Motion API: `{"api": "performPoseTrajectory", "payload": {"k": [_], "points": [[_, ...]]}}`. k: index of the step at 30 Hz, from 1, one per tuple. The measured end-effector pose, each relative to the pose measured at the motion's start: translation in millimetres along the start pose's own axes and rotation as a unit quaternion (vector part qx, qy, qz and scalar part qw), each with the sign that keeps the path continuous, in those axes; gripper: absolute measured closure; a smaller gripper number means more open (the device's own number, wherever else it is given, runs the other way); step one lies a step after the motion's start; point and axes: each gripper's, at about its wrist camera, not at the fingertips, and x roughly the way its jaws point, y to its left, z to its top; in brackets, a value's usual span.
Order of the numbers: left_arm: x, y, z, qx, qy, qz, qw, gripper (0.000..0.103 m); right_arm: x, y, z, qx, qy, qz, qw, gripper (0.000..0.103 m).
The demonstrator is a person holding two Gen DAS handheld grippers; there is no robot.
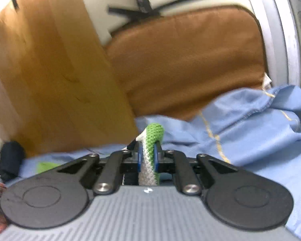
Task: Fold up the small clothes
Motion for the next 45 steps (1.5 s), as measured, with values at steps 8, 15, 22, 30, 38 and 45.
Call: {"api": "performPoseTrajectory", "payload": {"k": [8,15,22,30,38,45], "points": [[-9.1,-4.5,-0.5,0.01,0.001,0.006,0.9999,0.087,-9.0,-31.4,-16.1,0.084,0.024,-0.035,0.996,0.062],[-61.7,-3.0,-15.5,0.002,-0.001,0.004,1.0,0.057,-64.9,-17.3,-40.3,0.05,0.064,0.027,0.996,0.05],[-66.1,-14.9,-45.1,0.048,0.031,0.037,0.9977,0.094,-48.9,-10.8,-61.3,0.037,0.096,-0.032,0.994,0.093],[-88.6,-14.2,-52.1,0.032,0.04,0.032,0.9982,0.078,-90.4,-4.9,-67.3,0.063,0.073,0.005,0.995,0.072],[-178.5,4.2,-104.6,0.016,0.091,-0.088,0.9918,0.055,-218.5,-33.9,-132.7,0.076,0.025,0.074,0.994,0.058],[-226.1,-0.4,-151.0,-0.005,0.132,-0.122,0.9836,0.048,-252.9,-37.3,-180.9,0.088,0.027,0.103,0.99,0.058]]}}
